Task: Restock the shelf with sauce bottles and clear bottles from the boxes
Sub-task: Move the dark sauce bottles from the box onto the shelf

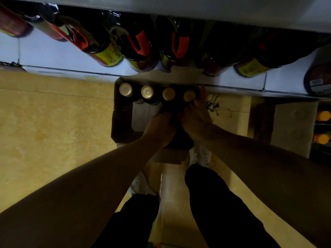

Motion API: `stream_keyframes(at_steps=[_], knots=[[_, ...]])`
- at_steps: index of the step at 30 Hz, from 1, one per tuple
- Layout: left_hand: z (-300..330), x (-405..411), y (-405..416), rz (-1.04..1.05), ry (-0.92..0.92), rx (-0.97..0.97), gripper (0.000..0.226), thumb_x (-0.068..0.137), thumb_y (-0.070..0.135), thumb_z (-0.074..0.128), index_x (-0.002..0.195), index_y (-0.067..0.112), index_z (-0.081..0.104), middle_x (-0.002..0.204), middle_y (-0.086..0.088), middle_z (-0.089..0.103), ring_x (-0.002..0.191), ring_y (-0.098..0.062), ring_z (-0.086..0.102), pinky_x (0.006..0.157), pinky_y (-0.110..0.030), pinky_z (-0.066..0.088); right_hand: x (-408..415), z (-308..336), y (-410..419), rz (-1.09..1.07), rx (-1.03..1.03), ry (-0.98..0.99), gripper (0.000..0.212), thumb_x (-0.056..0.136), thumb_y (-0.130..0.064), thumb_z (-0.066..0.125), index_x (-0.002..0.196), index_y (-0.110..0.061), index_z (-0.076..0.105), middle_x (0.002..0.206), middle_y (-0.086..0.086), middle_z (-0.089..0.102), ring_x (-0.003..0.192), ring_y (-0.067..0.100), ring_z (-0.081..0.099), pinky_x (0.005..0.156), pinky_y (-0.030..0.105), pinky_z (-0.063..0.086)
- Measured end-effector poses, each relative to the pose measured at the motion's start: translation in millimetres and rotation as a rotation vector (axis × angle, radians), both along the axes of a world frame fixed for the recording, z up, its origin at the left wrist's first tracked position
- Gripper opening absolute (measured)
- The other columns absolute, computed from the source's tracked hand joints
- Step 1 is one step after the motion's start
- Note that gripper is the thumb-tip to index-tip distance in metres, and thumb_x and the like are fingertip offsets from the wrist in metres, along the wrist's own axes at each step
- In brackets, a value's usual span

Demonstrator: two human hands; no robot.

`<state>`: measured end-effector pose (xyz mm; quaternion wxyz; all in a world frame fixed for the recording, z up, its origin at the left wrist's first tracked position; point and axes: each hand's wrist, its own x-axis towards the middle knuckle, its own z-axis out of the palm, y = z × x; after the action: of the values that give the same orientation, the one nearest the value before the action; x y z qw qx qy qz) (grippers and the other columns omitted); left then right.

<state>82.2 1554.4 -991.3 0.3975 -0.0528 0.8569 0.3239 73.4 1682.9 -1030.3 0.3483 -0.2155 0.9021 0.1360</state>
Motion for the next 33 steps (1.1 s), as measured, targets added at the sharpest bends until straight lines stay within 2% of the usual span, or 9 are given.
stream_keyframes(at_steps=[3, 6, 11, 16, 19, 22, 26, 30, 33], knots=[[1.1, -0.3, -0.3, 0.002, -0.010, 0.016, 0.031, 0.100, 0.022, 0.048, 0.131, 0.018, 0.055, 0.119, -0.006, 0.064, 0.084, -0.013, 0.055, 0.061, -0.020, 0.040, -0.1, 2.1, 1.2, -0.099, -0.102, 0.025, 0.034, 0.105, -0.026, 0.034, 0.129, -0.014, 0.054, 0.133, 0.008, 0.057, 0.133, 0.030, 0.041, 0.116, 0.041, 0.018], [8.2, -0.2, -2.5, 0.010, -0.017, 0.020, 0.035, 0.099, 0.020, 0.051, 0.133, 0.015, 0.053, 0.122, -0.010, 0.063, 0.101, -0.026, 0.061, 0.075, -0.035, 0.050, 0.1, 15.5, 4.5, -0.084, -0.117, 0.021, 0.033, 0.105, -0.024, 0.034, 0.127, -0.014, 0.056, 0.128, 0.006, 0.059, 0.130, 0.028, 0.044, 0.118, 0.041, 0.017], [20.7, 0.5, -6.4, -0.012, -0.042, 0.003, 0.035, 0.094, 0.015, 0.055, 0.129, 0.013, 0.054, 0.121, -0.010, 0.063, 0.105, -0.027, 0.060, 0.084, -0.039, 0.052, -5.0, 55.4, 6.5, -0.031, -0.164, -0.007, 0.031, 0.100, -0.025, 0.040, 0.126, -0.014, 0.052, 0.121, 0.011, 0.060, 0.117, 0.033, 0.051, 0.111, 0.045, 0.026], [39.5, 0.8, -10.4, -0.046, -0.016, 0.007, 0.032, 0.094, 0.018, 0.056, 0.126, 0.014, 0.056, 0.115, -0.010, 0.065, 0.096, -0.026, 0.062, 0.078, -0.039, 0.054, -13.1, 93.6, 3.0, -0.090, -0.215, -0.008, 0.043, 0.091, -0.043, 0.053, 0.122, -0.015, 0.054, 0.115, 0.011, 0.063, 0.123, 0.033, 0.048, 0.117, 0.058, 0.008], [56.4, 0.1, -12.8, -0.052, 0.023, 0.018, 0.037, 0.093, 0.018, 0.058, 0.130, 0.016, 0.055, 0.113, -0.008, 0.066, 0.095, -0.025, 0.063, 0.077, -0.040, 0.055, -12.7, 114.4, 1.5, -0.133, -0.286, 0.054, 0.057, 0.089, -0.051, 0.055, 0.130, -0.012, 0.048, 0.114, 0.013, 0.062, 0.115, 0.034, 0.052, 0.116, 0.054, 0.016], [75.9, -1.9, -16.4, -0.060, 0.040, 0.050, 0.042, 0.088, 0.013, 0.060, 0.129, 0.017, 0.053, 0.111, -0.006, 0.066, 0.095, -0.024, 0.063, 0.080, -0.042, 0.055, -16.0, 139.2, -1.1, -0.247, -0.430, 0.099, 0.056, 0.085, -0.050, 0.062, 0.124, -0.011, 0.050, 0.096, 0.007, 0.064, 0.099, 0.034, 0.059, 0.105, 0.048, 0.032], [111.2, -6.0, -27.6, -0.037, 0.045, 0.117, 0.066, 0.083, 0.011, 0.068, 0.142, 0.021, 0.040, 0.124, -0.006, 0.061, 0.110, -0.028, 0.060, 0.087, -0.043, 0.053, -21.2, 184.1, -7.2, -0.315, -0.582, 0.188, 0.030, 0.080, -0.043, 0.065, 0.087, -0.019, 0.047, 0.063, -0.007, 0.039, 0.065, 0.022, 0.048, 0.082, 0.041, 0.036], [152.6, -12.2, -39.1, -0.024, 0.072, 0.208, 0.081, 0.081, 0.012, 0.075, 0.149, 0.020, 0.032, 0.133, -0.005, 0.059, 0.119, -0.028, 0.056, 0.089, -0.033, 0.046, -27.6, 239.9, -16.7, -0.298, -0.681, 0.203, 0.029, 0.082, -0.036, 0.066, 0.094, -0.011, 0.057, 0.071, -0.003, 0.041, 0.069, 0.018, 0.041, 0.072, 0.034, 0.032], [190.4, -19.7, -48.5, 0.001, 0.067, 0.301, 0.086, 0.076, 0.011, 0.080, 0.148, 0.019, 0.033, 0.135, -0.005, 0.057, 0.123, -0.027, 0.055, 0.097, -0.038, 0.046, -35.5, 285.3, -24.4, -0.301, -0.653, 0.193, 0.029, 0.083, -0.040, 0.062, 0.084, -0.018, 0.044, 0.065, -0.009, 0.042, 0.064, 0.018, 0.046, 0.072, 0.034, 0.034]])
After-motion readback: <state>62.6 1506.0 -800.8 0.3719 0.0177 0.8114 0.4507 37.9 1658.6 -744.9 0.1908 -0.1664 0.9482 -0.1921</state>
